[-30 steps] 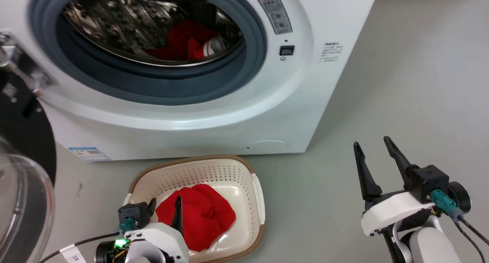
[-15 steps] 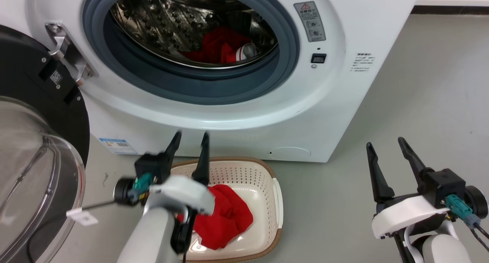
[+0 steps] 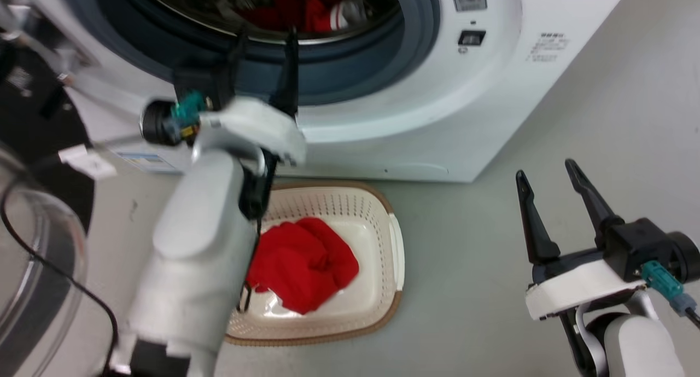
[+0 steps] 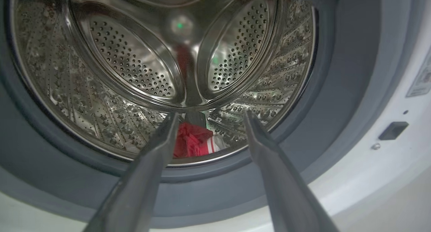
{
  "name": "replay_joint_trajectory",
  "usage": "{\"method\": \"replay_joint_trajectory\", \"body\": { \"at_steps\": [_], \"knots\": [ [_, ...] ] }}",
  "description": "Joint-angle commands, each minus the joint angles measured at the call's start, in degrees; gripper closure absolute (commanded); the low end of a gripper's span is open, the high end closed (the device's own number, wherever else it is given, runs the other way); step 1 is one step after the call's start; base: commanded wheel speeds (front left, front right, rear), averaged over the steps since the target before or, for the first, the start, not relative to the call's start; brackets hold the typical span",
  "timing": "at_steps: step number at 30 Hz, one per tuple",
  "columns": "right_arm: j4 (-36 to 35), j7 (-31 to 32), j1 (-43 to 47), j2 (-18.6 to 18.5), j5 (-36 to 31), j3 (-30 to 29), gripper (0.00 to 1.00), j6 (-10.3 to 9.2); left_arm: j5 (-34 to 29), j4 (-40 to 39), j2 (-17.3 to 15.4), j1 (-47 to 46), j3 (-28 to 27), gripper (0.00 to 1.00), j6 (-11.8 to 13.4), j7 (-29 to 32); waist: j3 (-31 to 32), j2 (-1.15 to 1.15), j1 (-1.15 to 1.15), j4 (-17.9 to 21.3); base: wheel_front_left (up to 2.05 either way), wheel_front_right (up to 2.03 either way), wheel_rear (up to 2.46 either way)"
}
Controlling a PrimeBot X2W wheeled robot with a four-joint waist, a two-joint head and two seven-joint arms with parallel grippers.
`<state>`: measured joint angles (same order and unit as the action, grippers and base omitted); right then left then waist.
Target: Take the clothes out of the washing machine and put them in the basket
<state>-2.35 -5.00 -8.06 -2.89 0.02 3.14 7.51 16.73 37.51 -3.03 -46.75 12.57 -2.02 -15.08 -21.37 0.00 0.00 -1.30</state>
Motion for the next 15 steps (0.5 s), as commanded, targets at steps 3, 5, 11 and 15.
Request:
{"method": "replay_joint_trajectory", "body": {
  "at_steps": [3,5,11,15],
  "knots": [
    [-1.5,-0.1,-1.9,0.0,0.5,0.7,0.0,-0.04,0.1,6.8,-0.9,-7.6,-1.0,0.0,-0.6,-0.1,-5.8,0.0,0.0,2.7,0.0,0.0,0.0],
    [-1.8,-0.3,-2.4,0.1,1.1,1.4,0.0,-0.04,0.2,10.6,-1.7,-12.0,-1.3,0.0,-1.0,0.2,-7.7,0.0,0.0,3.8,0.0,0.0,0.0],
    [-1.6,-1.1,-4.0,0.1,2.4,3.0,0.0,-0.04,0.2,18.9,-4.3,-22.5,-1.3,0.0,-1.7,3.7,-11.8,0.0,0.0,6.7,0.0,0.0,0.0],
    [-1.0,-2.1,-5.2,0.1,3.8,4.7,0.0,-0.04,1.0,23.9,-6.8,-29.9,-2.0,0.0,-2.4,8.0,-15.1,0.0,0.0,9.5,0.0,0.0,0.0]
  ]
}}
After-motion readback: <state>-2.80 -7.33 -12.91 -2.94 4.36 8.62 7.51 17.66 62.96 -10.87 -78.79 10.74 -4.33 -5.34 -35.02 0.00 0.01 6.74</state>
